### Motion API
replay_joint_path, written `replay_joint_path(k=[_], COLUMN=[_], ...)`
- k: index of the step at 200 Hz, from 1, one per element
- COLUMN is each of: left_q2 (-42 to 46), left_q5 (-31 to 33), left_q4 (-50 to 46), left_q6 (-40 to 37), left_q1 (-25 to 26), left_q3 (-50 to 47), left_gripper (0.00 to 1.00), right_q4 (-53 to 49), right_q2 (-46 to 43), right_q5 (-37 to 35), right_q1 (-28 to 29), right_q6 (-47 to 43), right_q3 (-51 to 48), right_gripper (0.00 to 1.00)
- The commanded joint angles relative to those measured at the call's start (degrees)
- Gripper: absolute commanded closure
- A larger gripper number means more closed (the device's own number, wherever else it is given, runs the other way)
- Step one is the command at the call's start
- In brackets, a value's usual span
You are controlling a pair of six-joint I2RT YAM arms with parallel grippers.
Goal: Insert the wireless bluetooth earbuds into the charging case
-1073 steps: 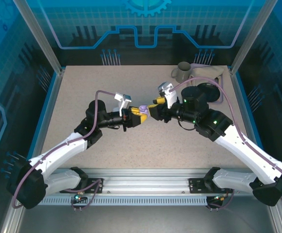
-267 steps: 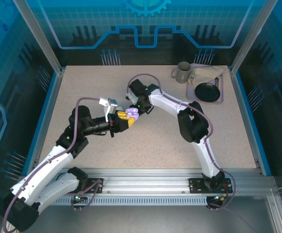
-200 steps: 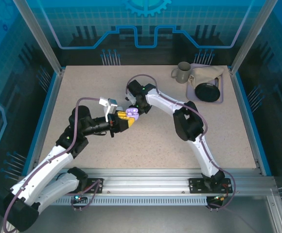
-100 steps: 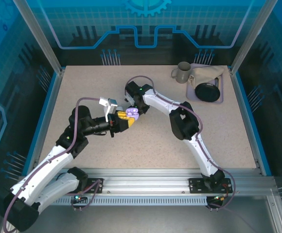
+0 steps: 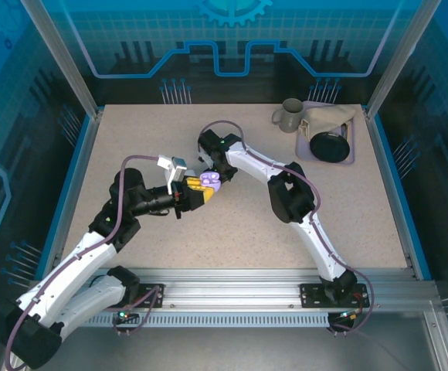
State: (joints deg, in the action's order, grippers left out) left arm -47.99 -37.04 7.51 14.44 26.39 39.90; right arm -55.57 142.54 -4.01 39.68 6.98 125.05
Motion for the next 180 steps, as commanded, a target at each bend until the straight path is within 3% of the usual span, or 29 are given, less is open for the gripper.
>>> replay_joint_path(k=[1, 180], left_q2=[0.2, -0.5], left_q5=[-0.1, 1.3], left_q4=[-0.5, -0.5], left_q6=[-1.6, -1.4], left_q1=[-0.3, -0.3], left_q3=[0.1, -0.3], left_gripper=[0.86, 0.86], right_q4=[-1.2, 11.4], right_q2=[2.0, -11.5], right_q5=[1.3, 11.4], right_q1=[0.4, -5.9], right_q6=[0.7, 7.1], right_q3=[0.6, -16.8], right_gripper=[0.73, 0.77])
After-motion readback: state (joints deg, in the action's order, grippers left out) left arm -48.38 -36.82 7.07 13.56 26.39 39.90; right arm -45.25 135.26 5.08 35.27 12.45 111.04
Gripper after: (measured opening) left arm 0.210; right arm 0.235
